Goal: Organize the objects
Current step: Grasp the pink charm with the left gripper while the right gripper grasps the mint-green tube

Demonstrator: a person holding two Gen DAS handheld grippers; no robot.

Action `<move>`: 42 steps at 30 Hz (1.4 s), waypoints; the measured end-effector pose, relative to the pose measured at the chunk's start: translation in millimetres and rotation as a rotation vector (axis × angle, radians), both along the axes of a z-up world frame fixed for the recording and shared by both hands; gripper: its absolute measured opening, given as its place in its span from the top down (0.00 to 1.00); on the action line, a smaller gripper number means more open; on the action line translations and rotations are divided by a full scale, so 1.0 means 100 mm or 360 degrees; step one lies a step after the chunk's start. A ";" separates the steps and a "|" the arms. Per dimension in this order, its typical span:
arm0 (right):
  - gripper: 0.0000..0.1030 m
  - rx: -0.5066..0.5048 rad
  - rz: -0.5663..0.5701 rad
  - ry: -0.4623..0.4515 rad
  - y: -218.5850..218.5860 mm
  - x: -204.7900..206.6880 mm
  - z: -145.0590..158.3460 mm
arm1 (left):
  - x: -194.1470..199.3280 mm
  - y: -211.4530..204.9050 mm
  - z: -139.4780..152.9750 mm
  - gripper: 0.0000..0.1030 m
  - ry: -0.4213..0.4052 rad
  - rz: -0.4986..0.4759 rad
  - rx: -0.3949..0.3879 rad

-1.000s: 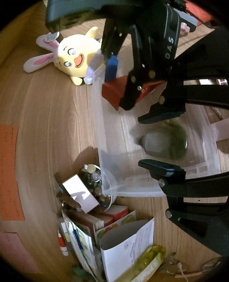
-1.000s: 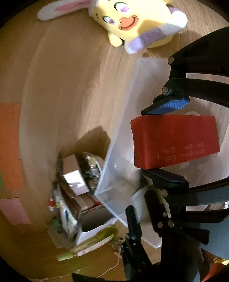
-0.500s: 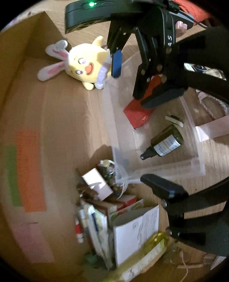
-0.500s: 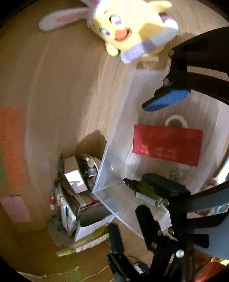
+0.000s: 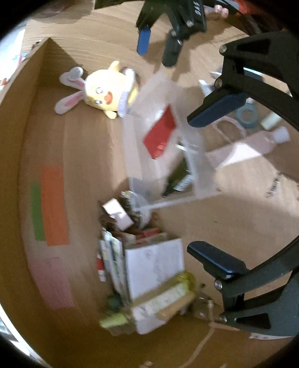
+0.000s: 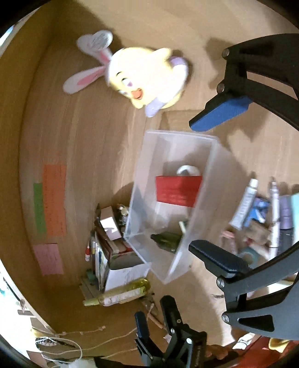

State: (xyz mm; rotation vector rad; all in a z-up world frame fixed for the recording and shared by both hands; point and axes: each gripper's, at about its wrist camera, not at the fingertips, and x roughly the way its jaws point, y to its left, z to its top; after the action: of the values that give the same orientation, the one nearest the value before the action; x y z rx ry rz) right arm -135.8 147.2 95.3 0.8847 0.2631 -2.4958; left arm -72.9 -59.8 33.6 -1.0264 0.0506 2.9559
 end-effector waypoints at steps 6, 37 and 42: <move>0.05 -0.0043 -0.0072 -0.0164 0.16 0.24 -0.35 | 0.32 -0.10 -0.37 0.02 -0.0131 0.0060 -0.0025; 0.31 0.0062 -0.0194 -0.0303 0.32 0.75 -1.05 | 0.99 -0.23 -1.04 0.62 -0.0279 0.0185 0.0069; 0.31 0.0039 -0.0253 -0.0293 0.46 0.71 -1.05 | 1.00 -0.25 -1.03 0.75 -0.0276 0.0191 0.0102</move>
State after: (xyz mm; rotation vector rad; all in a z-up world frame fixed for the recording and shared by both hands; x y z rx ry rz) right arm -64.5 193.5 -10.0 1.1794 0.1676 -2.5368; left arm 26.9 -85.0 -69.5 -1.3159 -0.1103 2.9353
